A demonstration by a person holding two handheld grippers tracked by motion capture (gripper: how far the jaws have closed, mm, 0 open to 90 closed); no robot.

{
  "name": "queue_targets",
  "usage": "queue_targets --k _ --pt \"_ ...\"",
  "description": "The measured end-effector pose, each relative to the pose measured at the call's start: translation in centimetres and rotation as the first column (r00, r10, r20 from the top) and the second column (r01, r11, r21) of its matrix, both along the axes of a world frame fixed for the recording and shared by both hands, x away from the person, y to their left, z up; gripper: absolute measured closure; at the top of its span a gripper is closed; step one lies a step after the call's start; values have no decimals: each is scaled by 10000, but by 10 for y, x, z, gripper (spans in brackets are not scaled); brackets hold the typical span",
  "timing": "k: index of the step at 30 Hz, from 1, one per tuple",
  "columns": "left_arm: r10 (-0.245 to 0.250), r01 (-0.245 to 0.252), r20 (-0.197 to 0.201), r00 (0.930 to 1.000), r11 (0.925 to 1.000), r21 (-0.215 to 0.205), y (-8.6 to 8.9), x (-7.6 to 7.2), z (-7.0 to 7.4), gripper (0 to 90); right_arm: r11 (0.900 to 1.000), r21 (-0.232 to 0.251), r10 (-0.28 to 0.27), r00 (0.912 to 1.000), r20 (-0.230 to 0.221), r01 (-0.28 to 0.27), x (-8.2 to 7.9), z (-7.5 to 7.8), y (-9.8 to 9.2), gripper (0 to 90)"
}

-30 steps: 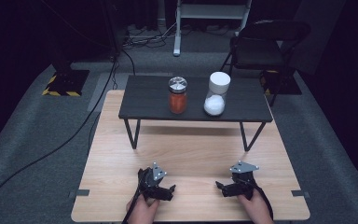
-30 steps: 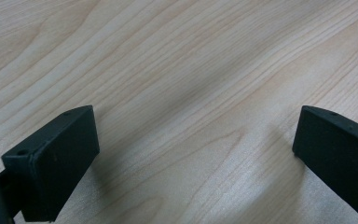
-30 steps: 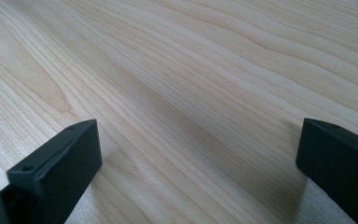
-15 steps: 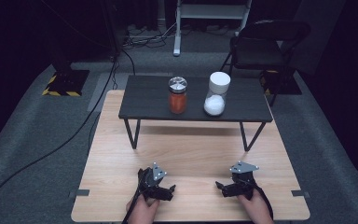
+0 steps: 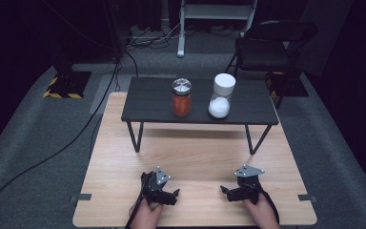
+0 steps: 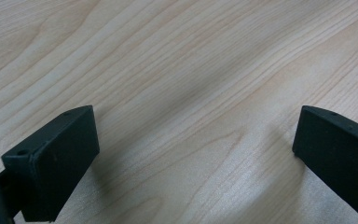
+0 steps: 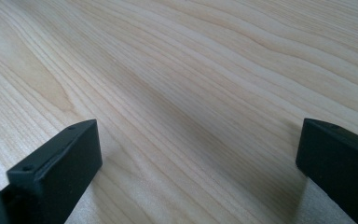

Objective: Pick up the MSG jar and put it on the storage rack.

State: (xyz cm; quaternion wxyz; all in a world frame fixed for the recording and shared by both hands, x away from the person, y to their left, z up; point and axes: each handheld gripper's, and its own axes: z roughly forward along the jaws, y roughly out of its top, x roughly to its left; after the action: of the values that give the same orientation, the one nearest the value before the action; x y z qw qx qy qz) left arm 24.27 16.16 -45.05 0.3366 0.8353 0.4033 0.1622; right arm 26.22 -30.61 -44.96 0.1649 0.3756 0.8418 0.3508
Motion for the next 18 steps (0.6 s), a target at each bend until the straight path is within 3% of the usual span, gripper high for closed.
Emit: queue_targets --k 18 --pt "0 0 1 10000 10000 2 0 0 0 1 10000 -16 55 10000 9 -55 1 0 0 0"
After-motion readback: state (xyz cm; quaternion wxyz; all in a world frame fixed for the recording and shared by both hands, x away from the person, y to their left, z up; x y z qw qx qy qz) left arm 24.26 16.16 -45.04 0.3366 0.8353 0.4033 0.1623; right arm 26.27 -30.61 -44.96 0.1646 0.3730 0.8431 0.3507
